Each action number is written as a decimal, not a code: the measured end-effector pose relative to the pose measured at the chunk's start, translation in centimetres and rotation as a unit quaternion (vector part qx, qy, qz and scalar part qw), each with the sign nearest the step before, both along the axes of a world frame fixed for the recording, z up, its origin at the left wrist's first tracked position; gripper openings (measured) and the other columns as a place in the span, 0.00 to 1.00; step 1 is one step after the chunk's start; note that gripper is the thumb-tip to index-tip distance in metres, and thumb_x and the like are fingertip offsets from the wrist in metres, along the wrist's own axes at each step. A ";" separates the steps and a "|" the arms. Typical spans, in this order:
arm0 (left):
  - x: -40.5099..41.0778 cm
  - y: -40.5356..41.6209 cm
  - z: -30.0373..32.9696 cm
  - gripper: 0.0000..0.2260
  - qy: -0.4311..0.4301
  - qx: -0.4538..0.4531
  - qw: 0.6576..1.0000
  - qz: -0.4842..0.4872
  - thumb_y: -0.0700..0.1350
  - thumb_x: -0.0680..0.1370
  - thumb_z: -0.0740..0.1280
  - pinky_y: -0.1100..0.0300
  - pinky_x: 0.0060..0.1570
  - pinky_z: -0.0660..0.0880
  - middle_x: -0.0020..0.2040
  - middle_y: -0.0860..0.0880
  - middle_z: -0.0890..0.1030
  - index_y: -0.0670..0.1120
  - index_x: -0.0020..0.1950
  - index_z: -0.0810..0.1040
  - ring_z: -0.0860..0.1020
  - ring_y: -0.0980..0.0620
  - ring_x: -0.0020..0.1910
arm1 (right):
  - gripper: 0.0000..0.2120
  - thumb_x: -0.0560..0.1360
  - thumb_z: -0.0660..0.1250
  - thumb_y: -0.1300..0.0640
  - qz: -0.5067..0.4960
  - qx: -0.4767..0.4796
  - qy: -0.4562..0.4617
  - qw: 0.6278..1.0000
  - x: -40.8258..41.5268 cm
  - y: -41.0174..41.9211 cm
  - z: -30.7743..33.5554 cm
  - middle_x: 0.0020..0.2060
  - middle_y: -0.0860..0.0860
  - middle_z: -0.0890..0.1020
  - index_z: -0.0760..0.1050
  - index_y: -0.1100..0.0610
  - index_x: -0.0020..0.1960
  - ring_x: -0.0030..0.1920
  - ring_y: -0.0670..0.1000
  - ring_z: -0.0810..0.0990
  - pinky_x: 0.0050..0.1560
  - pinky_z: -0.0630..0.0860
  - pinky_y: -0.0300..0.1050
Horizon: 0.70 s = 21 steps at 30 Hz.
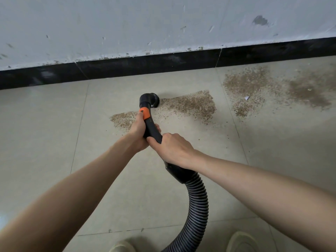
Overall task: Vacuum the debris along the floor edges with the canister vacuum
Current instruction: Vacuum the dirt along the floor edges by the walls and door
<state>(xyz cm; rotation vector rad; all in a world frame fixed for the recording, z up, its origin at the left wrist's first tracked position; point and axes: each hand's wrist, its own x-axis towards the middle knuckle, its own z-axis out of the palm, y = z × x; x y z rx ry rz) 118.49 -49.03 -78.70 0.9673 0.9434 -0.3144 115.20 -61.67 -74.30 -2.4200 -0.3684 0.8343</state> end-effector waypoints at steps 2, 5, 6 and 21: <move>0.2 -0.4 0.0 0.19 0.000 -0.006 1.000 -0.006 0.58 0.79 0.58 0.60 0.28 0.74 0.36 0.45 0.72 0.43 0.56 0.66 0.73 0.48 0.30 | 0.24 0.80 0.53 0.38 -0.007 0.000 0.003 1.000 0.1 -0.5 0.0 0.32 0.51 0.74 0.66 0.56 0.36 0.32 0.51 0.72 0.33 0.67 0.45; 0.6 -1.5 0.3 0.18 -0.002 -0.011 1.000 -0.022 0.58 0.80 0.57 0.57 0.31 0.74 0.37 0.44 0.72 0.43 0.55 0.66 0.72 0.48 0.31 | 0.24 0.80 0.53 0.37 -0.024 -0.001 0.005 1.000 0.1 -1.5 -0.3 0.33 0.51 0.75 0.66 0.56 0.36 0.32 0.51 0.73 0.32 0.67 0.45; 0.6 -1.9 0.4 0.17 -0.004 -0.011 1.000 -0.027 0.57 0.80 0.56 0.56 0.33 0.73 0.36 0.44 0.71 0.43 0.54 0.66 0.72 0.48 0.31 | 0.24 0.79 0.53 0.37 -0.029 -0.001 0.006 1.000 0.1 -1.9 -0.3 0.33 0.51 0.75 0.66 0.56 0.37 0.32 0.51 0.74 0.32 0.68 0.45; 2.4 -7.1 0.6 0.19 0.010 -0.025 0.997 -0.074 0.59 0.80 0.57 0.54 0.35 0.75 0.36 0.44 0.73 0.42 0.50 0.68 0.73 0.48 0.32 | 0.24 0.79 0.53 0.36 -0.073 -0.027 0.002 0.997 1.0 -6.6 -0.9 0.33 0.51 0.76 0.66 0.55 0.37 0.33 0.52 0.76 0.35 0.71 0.46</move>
